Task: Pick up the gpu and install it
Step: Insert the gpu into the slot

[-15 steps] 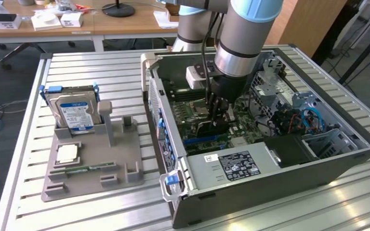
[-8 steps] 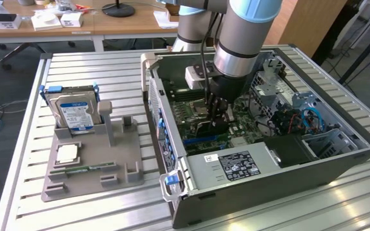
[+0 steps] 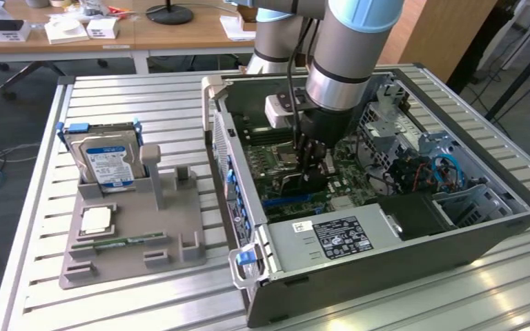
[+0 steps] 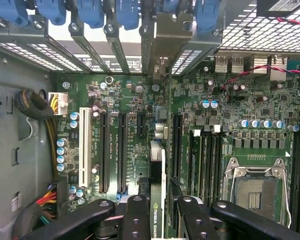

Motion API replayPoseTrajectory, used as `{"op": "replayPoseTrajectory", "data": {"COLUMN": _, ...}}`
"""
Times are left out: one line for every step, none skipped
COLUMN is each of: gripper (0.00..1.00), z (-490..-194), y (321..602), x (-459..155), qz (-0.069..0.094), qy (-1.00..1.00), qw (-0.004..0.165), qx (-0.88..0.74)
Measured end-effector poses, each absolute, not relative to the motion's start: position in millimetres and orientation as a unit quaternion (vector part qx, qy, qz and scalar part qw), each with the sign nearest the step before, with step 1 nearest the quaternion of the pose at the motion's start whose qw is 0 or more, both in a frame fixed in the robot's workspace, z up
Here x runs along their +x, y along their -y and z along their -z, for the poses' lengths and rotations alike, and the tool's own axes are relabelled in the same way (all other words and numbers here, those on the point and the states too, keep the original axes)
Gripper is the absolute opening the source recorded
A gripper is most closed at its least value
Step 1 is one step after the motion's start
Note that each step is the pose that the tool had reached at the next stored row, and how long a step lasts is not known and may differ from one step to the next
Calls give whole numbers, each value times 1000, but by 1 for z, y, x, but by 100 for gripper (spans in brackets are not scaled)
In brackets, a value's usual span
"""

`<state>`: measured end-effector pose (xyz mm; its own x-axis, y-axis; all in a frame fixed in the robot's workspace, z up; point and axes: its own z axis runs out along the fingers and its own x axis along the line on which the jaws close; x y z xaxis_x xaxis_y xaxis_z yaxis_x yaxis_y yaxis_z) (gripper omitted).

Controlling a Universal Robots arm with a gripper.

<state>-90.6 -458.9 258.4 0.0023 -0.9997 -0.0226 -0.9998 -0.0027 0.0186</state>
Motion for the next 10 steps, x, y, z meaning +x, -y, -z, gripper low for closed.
{"op": "replayPoseTrajectory", "data": {"gripper": 26, "z": -258, "y": 459, "x": -91, "qz": -15, "qy": -706, "qw": 1, "qx": -708}}
{"op": "replayPoseTrajectory", "data": {"gripper": 26, "z": -258, "y": 459, "x": -91, "qz": -15, "qy": -706, "qw": 1, "qx": -708}}
{"op": "replayPoseTrajectory", "data": {"gripper": 26, "z": -258, "y": 459, "x": -91, "qz": -15, "qy": -706, "qw": 1, "qx": -708}}
{"op": "replayPoseTrajectory", "data": {"gripper": 26, "z": -258, "y": 459, "x": -91, "qz": -15, "qy": -706, "qw": 1, "qx": -708}}
{"op": "replayPoseTrajectory", "data": {"gripper": 26, "z": -258, "y": 459, "x": -91, "qz": -15, "qy": -706, "qw": 1, "qx": -708}}
{"op": "replayPoseTrajectory", "data": {"gripper": 26, "z": -258, "y": 459, "x": -91, "qz": -15, "qy": -706, "qw": 2, "qx": -708}}
{"op": "replayPoseTrajectory", "data": {"gripper": 26, "z": -257, "y": 459, "x": -91, "qz": -15, "qy": -706, "qw": 1, "qx": -708}}
{"op": "replayPoseTrajectory", "data": {"gripper": 26, "z": -256, "y": 459, "x": -91, "qz": -15, "qy": -706, "qw": 1, "qx": -708}}
{"op": "replayPoseTrajectory", "data": {"gripper": 26, "z": -256, "y": 459, "x": -91, "qz": -15, "qy": -706, "qw": 1, "qx": -708}}
{"op": "replayPoseTrajectory", "data": {"gripper": 26, "z": -256, "y": 459, "x": -91, "qz": -14, "qy": -706, "qw": 1, "qx": -708}}
